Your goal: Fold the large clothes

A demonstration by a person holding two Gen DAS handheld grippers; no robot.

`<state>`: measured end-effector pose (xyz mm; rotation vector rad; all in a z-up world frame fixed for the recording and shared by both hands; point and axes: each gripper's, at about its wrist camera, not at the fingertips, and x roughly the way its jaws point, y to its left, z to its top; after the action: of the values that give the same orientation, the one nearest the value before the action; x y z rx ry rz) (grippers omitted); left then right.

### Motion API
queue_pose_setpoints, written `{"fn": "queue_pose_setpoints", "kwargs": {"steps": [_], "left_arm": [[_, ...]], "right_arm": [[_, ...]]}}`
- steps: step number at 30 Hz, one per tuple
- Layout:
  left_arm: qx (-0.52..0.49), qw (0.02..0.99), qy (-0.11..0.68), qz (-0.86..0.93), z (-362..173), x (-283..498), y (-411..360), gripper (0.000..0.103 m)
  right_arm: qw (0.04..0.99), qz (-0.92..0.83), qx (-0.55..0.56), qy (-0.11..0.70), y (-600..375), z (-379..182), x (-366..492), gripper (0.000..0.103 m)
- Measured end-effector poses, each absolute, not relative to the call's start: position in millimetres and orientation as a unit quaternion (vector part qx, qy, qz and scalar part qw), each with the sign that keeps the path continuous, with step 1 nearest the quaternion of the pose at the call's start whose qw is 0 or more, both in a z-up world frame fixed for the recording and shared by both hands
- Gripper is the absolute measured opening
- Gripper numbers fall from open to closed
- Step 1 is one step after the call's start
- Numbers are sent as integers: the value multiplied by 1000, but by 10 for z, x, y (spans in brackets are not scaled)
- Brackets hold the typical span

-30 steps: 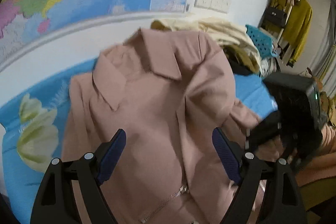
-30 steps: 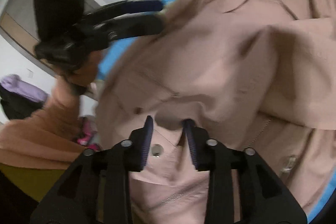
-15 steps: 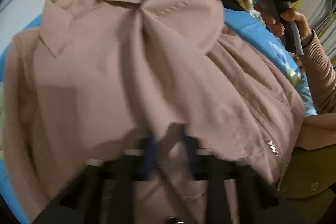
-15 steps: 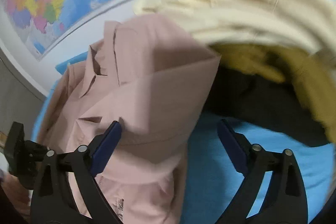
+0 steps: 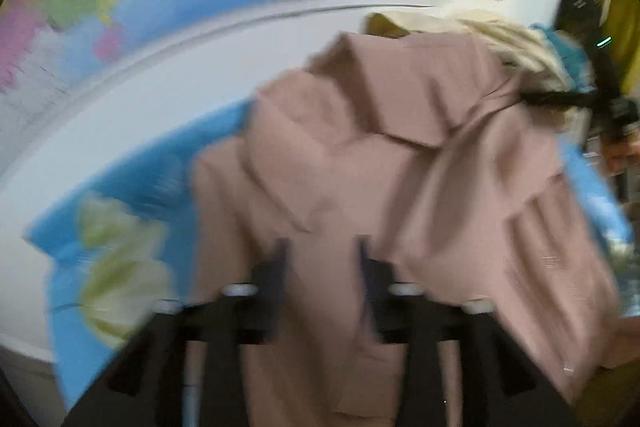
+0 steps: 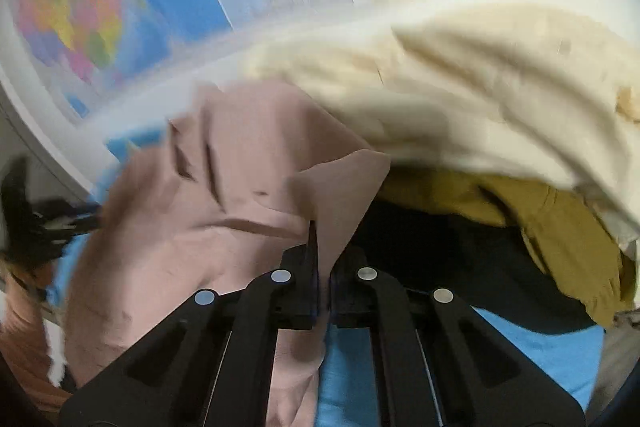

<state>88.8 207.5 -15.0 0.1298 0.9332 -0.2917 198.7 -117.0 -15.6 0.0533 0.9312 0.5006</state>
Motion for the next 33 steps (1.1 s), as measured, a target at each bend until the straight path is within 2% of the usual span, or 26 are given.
{"fn": "queue_pose_setpoints", "kwargs": {"steps": [1,3,4,8,10,12,13,14,17,18,19,21,22,24,28,30,33], "left_arm": [[71,875,452,-157,-195,844,2023,50],[88,856,469,-198,-343,708,1803,78],[99,850,474,-209,-397,660,1735,82],[157,819,505,-224,-666,545,1537,82],[178,809,516,-218,-779,532,1476,72],[177,807,524,-206,-815,547,1491,32],[168,811,524,-197,-780,581,1529,23],[162,821,517,-179,-711,625,1583,11],[156,853,485,-113,-454,751,1775,9],[149,859,480,-101,-401,790,1830,9],[136,863,479,-91,-347,844,1902,9],[136,864,479,-72,-337,913,1966,19],[146,866,476,-52,-361,947,1977,24],[167,867,470,-19,-430,975,1973,45],[113,874,472,-29,-379,970,2149,57],[85,887,453,-40,-218,855,2284,68],[74,904,420,-38,38,675,2416,75]], "right_arm": [[861,232,30,452,-1208,-226,2001,6],[856,233,48,458,-1256,-294,2028,7],[855,234,54,460,-1290,-313,2031,7],[851,238,43,466,-1295,-346,1997,11],[850,243,40,465,-1285,-333,1970,12],[849,250,44,463,-1280,-311,1951,12],[850,252,43,460,-1274,-291,1937,12],[851,253,43,458,-1256,-273,1930,12],[861,252,43,440,-1252,-127,1874,14],[866,248,42,431,-1253,-73,1846,21],[876,238,42,418,-1271,5,1806,39],[898,207,33,386,-1274,162,1696,55],[906,204,24,369,-1233,239,1630,55],[919,207,-7,334,-1063,380,1453,55],[883,321,-61,338,-365,322,1214,55],[854,364,-88,362,41,149,1191,54],[820,406,-124,384,551,-98,1166,50]]}}
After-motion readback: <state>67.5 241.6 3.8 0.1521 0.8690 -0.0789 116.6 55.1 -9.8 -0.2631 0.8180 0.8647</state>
